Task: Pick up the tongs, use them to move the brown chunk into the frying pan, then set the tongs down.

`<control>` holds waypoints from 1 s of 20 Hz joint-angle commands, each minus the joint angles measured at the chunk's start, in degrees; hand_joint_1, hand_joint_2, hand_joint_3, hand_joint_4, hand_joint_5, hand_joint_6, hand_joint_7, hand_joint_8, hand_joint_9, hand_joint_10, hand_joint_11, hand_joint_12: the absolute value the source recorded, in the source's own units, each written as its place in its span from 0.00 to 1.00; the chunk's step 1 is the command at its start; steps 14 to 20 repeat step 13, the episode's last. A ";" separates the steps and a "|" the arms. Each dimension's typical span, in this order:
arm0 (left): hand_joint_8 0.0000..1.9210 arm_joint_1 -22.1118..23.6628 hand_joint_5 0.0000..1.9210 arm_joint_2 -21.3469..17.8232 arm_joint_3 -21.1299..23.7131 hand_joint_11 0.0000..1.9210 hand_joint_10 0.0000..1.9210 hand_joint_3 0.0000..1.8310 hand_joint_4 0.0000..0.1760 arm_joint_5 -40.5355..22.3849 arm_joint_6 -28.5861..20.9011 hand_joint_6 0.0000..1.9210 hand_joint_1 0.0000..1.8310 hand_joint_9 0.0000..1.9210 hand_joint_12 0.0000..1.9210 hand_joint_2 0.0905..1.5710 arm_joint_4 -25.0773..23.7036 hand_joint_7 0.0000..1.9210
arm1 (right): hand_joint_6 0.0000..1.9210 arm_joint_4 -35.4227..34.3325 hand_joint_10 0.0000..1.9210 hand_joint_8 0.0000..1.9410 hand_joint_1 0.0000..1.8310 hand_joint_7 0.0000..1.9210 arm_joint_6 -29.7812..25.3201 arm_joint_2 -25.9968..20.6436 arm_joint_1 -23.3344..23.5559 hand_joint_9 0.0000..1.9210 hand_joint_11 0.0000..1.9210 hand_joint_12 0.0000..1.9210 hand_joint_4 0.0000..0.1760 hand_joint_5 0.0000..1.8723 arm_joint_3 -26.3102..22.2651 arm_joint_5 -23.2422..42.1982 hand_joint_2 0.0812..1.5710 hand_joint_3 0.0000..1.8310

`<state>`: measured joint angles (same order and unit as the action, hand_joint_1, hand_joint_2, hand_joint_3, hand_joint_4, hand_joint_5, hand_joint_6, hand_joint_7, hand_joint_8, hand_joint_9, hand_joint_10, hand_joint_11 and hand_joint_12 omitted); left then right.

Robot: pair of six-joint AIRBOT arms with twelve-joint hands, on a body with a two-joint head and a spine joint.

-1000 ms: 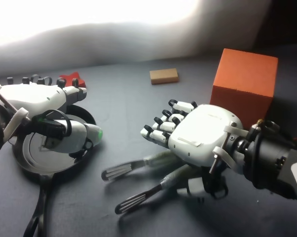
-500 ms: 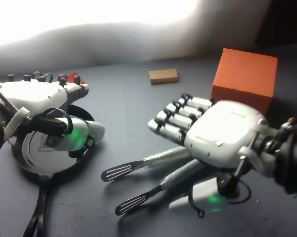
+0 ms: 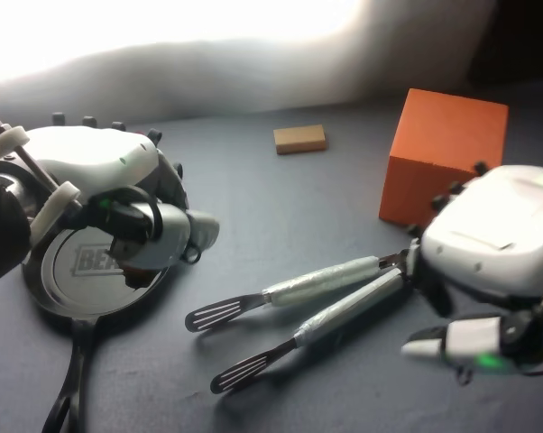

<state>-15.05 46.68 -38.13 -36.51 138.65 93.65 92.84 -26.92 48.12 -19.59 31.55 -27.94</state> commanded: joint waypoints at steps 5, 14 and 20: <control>0.94 0.93 0.41 -0.27 0.36 0.39 1.00 0.00 0.00 1.28 0.28 0.91 0.20 0.45 1.00 0.89 -4.84 0.48 | 0.78 -6.70 1.00 0.97 0.26 0.61 8.44 -4.20 4.50 0.62 0.62 1.00 0.00 0.50 -1.95 -2.33 0.88 0.02; 0.99 2.37 0.48 -0.29 0.64 0.54 1.00 0.00 0.00 0.60 -0.25 0.96 0.27 0.57 1.00 0.94 -4.85 0.56 | 1.00 -7.60 1.00 1.00 0.47 0.66 10.07 -7.85 6.81 0.68 0.69 1.00 0.00 0.59 -3.03 -1.99 0.89 0.01; 0.99 2.37 0.48 -0.29 0.64 0.54 1.00 0.00 0.00 0.60 -0.25 0.96 0.27 0.57 1.00 0.94 -4.85 0.56 | 1.00 -7.60 1.00 1.00 0.47 0.66 10.07 -7.85 6.81 0.68 0.69 1.00 0.00 0.59 -3.03 -1.99 0.89 0.01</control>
